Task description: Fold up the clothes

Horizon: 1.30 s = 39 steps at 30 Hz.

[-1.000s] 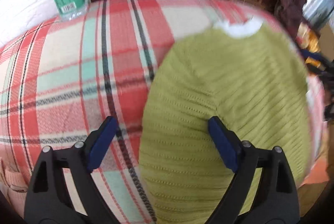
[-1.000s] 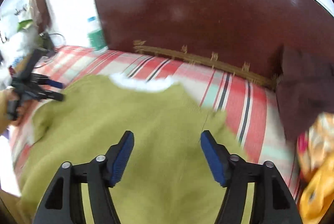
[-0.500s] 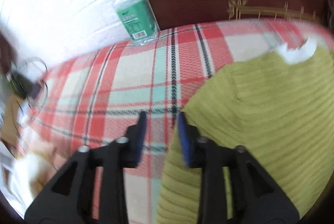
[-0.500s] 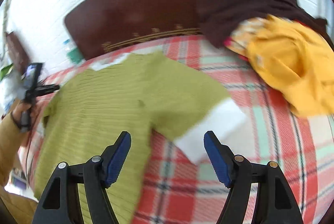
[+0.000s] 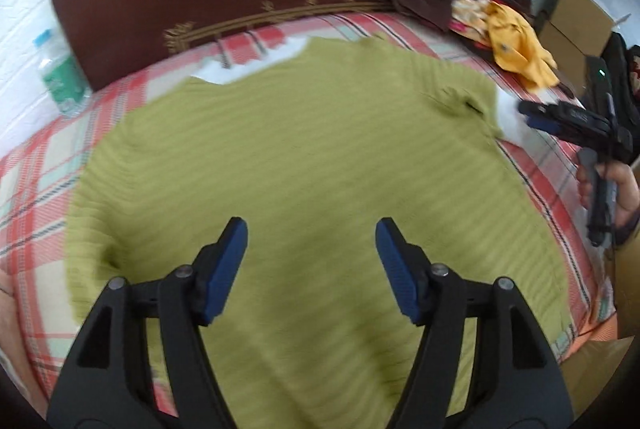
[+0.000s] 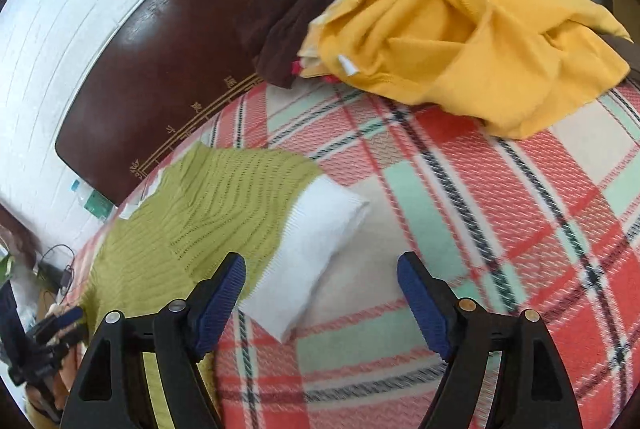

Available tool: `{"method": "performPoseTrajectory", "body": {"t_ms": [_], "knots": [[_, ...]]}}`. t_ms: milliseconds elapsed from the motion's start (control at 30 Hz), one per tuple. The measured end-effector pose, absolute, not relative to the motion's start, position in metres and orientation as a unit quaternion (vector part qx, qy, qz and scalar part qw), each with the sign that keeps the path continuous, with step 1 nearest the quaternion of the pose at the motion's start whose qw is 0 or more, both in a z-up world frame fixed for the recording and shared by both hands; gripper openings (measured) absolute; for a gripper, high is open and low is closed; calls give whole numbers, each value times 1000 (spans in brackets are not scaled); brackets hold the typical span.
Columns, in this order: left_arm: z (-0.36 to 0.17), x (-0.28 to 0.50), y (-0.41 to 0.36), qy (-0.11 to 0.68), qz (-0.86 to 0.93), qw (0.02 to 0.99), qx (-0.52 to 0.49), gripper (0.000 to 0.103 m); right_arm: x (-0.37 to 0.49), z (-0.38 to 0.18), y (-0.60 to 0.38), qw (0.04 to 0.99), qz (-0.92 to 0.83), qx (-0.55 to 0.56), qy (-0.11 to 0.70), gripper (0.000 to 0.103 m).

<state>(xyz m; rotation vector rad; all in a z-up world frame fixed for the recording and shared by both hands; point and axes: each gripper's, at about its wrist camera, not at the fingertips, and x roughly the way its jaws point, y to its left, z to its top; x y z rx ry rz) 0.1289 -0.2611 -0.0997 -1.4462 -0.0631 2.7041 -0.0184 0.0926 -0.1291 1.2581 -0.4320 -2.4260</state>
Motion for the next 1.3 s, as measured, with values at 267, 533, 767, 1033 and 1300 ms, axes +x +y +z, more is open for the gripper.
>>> {"method": "performPoseTrajectory", "body": {"t_ms": [267,533,767,1033,1300], "knots": [[-119,134,-263,-130,864,51,-484,68,-27,-135,64,156,-881,430,-116,32],[-130,149,-281,-177,853,52,-488,68,-36,-102,69,166,-888,417,-103,7],[-133,158,-296,-210,850,65,-478,68,-24,-45,-8,223,-903,366,-9,7],[-134,171,-309,-233,849,70,-469,68,-7,-70,-127,309,-852,418,60,17],[-139,174,-318,-250,845,77,-466,68,20,-72,-109,376,-838,394,39,46]]}}
